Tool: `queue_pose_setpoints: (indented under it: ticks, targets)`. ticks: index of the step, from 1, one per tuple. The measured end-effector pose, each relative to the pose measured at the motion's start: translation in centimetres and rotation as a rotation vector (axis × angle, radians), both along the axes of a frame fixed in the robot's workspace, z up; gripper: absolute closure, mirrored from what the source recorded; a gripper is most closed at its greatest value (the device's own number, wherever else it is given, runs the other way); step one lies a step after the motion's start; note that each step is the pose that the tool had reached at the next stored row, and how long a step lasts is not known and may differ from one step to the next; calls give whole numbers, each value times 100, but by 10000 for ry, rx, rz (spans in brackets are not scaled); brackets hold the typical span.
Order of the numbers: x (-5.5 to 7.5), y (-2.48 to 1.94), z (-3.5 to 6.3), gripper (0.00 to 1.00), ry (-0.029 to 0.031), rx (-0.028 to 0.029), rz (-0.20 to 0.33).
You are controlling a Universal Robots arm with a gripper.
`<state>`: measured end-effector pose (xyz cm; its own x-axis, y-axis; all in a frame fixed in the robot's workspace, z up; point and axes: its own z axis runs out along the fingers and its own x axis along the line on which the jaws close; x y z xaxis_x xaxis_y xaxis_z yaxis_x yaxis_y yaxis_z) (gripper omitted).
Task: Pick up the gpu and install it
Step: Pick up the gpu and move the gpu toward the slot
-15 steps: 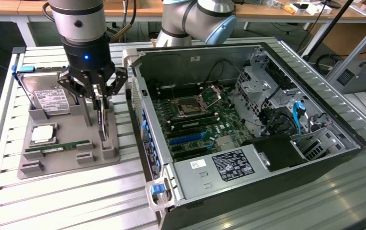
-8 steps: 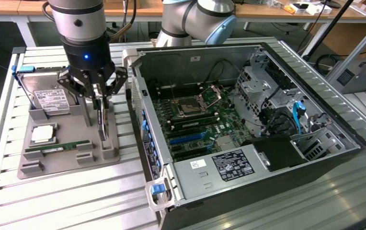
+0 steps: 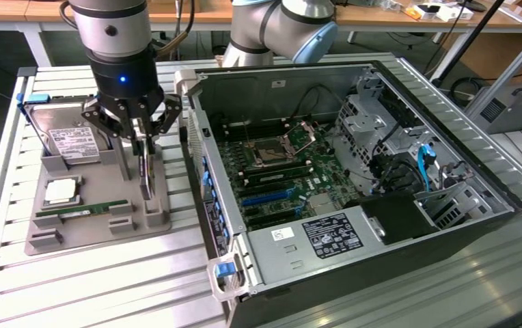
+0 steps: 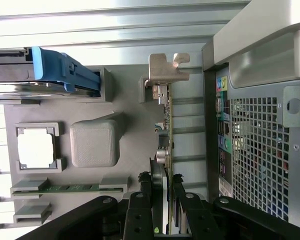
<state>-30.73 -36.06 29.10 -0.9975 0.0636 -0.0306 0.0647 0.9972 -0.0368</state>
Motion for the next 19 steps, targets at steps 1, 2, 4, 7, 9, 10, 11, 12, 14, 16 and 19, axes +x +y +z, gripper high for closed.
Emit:
queue_pose_setpoints:
  ticks: [1, 2, 4, 7, 9, 10, 11, 12, 14, 16, 19]
  targets:
    - [0, 0, 1, 73, 0, 0, 0]
    - [0, 0, 2, 73, 0, 0, 0]
    - [0, 0, 6, 73, 1, 0, 0]
    - [0, 0, 14, 73, 1, -1, 0]
    - [0, 0, 20, 73, 0, 0, 0]
    - [0, 0, 22, 73, 0, 0, 0]
    - [0, 0, 24, 73, 1, 0, 0]
    - [0, 0, 26, 73, 2, -1, 0]
    - [0, 0, 32, 73, 0, 0, 0]
    - [0, 0, 35, 73, -1, 1, 0]
    - [0, 0, 40, 73, 1, 0, 0]
